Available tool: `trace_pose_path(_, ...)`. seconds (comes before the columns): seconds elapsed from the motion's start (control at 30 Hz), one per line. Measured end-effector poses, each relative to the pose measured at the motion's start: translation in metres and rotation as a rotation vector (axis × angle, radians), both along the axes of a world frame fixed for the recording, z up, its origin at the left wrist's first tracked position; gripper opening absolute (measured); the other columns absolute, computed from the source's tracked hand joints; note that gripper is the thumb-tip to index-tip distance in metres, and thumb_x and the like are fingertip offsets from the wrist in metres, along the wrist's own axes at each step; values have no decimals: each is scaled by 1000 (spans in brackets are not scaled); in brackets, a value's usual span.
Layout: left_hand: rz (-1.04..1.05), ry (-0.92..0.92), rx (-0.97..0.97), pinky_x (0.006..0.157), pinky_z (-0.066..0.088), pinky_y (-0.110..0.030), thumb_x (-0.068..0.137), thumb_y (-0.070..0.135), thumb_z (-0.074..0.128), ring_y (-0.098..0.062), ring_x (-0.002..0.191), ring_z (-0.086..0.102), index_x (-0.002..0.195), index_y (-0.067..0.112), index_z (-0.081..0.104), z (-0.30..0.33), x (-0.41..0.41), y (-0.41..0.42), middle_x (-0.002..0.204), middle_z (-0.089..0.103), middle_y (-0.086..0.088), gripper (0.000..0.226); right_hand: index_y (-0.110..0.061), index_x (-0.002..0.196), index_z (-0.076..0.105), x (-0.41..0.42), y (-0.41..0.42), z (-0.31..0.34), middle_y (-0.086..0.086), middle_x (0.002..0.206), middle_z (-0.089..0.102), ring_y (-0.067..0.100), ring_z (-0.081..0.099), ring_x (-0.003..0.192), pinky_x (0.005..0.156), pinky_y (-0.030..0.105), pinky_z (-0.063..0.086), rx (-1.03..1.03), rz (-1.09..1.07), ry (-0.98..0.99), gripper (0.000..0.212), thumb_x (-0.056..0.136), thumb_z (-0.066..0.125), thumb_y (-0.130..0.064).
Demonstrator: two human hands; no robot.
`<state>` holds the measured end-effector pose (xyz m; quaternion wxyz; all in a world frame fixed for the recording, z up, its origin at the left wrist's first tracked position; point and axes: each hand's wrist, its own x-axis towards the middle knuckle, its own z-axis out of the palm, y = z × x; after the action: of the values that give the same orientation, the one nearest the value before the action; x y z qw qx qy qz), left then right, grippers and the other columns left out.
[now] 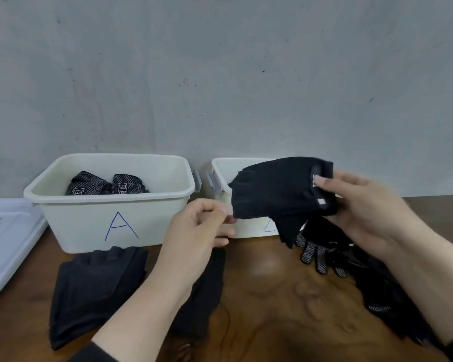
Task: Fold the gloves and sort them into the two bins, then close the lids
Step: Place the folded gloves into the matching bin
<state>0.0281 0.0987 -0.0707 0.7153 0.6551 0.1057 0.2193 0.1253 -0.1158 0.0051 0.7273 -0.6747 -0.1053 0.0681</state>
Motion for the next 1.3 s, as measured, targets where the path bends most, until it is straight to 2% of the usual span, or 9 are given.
trace_pose_path(0.1,114,-49,279,83,57,-35,99,28,56,-10,87,69,94,32,67,-2,15,11,89,74,12,13,-9,111,72,38,-9,43,13,105,76,19,73,86,83,39,60,-233,-95,-179,19,93,69,-10)
trace_pose_path(0.27,238,-161,1048,96,45,-30,98,26,47,-10,105,59,113,23,69,-7,48,25,109,69,12,27,-4,107,73,106,3,79,17,107,76,23,72,88,75,32,58,-461,-143,-219,18,90,74,-11)
trace_pose_path(0.4,235,-87,1243,108,36,-34,90,28,47,-14,119,58,120,20,70,-11,71,39,124,68,6,39,2,112,70,143,37,75,15,101,74,23,70,84,66,28,58,-491,-120,-178,25,90,74,-10)
trace_pose_path(0.6,202,5,1357,108,26,-32,89,35,39,-10,122,60,118,26,73,-15,83,48,128,67,11,46,-6,98,71,181,96,31,11,92,70,19,66,72,68,29,62,-537,60,-10,8,92,73,-11)
trace_pose_path(0.7,206,-22,1380,106,28,-32,88,33,42,-9,117,61,111,27,73,-15,83,47,121,69,13,40,-5,95,70,196,111,-13,9,83,67,18,63,66,57,24,56,-722,56,13,8,90,74,-9)
trace_pose_path(0.77,210,-45,1375,104,29,-31,87,30,47,-9,112,62,106,27,73,-15,83,48,115,69,15,32,-6,89,68,204,115,-33,10,81,65,21,63,69,67,31,59,-836,69,-32,7,89,74,-9)
trace_pose_path(0.93,198,-28,1376,101,29,-29,86,30,49,-8,104,61,104,28,70,-13,82,47,110,66,17,28,5,100,71,221,111,-37,13,84,66,26,63,70,70,33,56,-895,13,-85,17,87,69,-5)
trace_pose_path(1.13,209,-32,1379,100,29,-29,85,28,52,-8,106,62,105,27,72,-13,80,45,116,68,16,28,5,89,70,240,92,-44,22,76,71,39,71,69,82,64,57,-1058,26,-54,43,56,65,-22)
trace_pose_path(1.3,226,-44,1385,100,28,-29,86,29,51,-8,103,64,103,28,71,-13,81,45,114,69,16,27,10,98,70,221,105,-37,23,82,70,36,72,72,83,49,61,-1013,27,-32,25,81,69,-8)
